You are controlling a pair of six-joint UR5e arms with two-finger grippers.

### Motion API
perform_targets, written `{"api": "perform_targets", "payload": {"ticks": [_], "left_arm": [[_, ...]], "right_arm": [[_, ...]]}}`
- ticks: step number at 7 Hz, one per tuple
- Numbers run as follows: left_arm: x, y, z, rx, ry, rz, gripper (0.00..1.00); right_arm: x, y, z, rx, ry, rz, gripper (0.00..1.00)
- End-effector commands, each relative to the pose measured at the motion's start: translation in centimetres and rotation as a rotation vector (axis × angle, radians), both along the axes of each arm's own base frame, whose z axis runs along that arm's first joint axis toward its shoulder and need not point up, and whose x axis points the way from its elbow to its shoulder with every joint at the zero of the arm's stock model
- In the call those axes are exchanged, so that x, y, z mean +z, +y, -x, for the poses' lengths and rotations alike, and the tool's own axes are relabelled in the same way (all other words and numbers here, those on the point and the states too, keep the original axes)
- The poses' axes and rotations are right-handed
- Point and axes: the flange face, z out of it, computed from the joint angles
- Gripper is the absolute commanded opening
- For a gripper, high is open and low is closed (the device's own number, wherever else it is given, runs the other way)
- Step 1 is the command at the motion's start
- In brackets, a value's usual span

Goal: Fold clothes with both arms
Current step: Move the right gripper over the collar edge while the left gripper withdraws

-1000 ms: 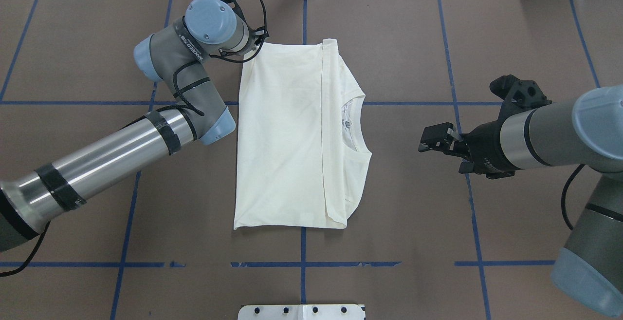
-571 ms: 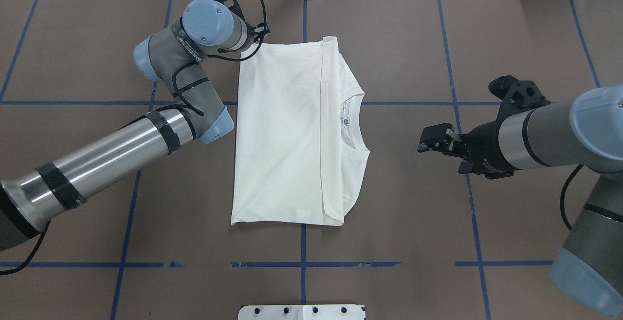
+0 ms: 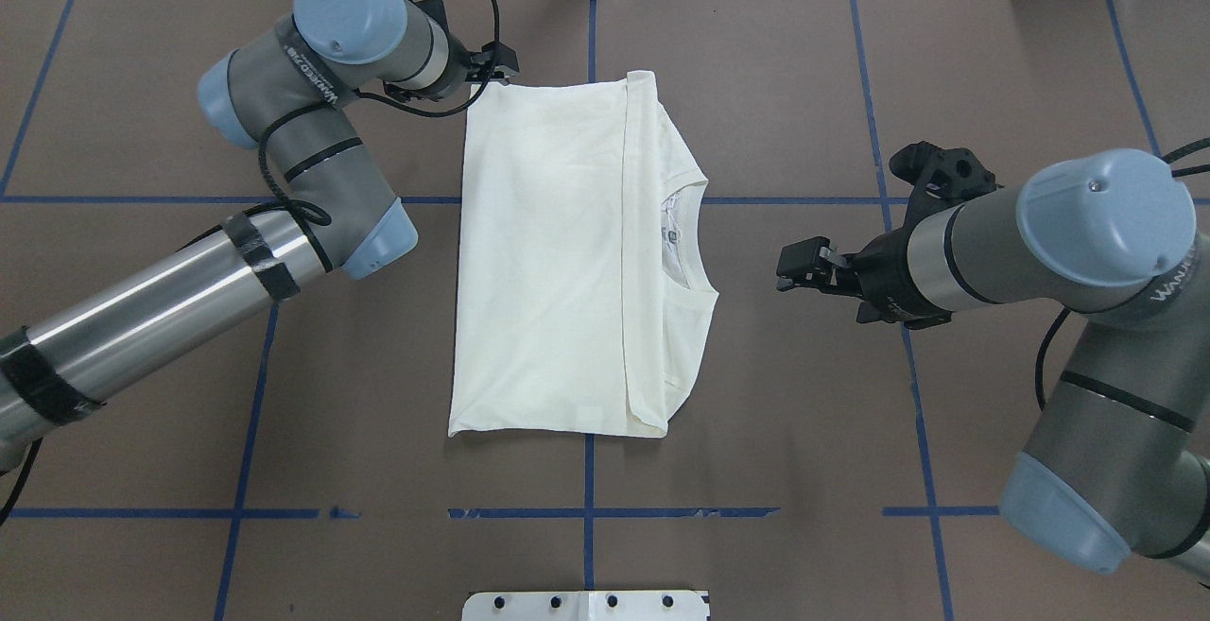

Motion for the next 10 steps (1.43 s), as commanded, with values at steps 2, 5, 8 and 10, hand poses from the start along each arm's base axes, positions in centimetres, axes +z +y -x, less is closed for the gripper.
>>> {"api": "perform_targets", "payload": {"ticks": [2,5,8,10], "left_arm": [[-4.5,10.1,7.6,0.075,0.016,0.028,1.00],[-5.5,14.8,9.6,0.113,0.026,0.027,1.00],[-4.6,15.3,10.0,0.113,0.022,0.038,1.00],[-4.5,15.3,9.9,0.118,0.025,0.046,1.00]], "right_arm": [[-2.8,1.5,8.8,-0.064,0.103,-0.216,1.00],[-8.8,2.5,16.1,-0.217,0.174,-0.434,1.00],[-7.1,5.6,22.5,-0.331,0.290,-0.574,0.97],[-6.3,7.0,23.3,-0.366,0.318,-0.566,0.65]]}}
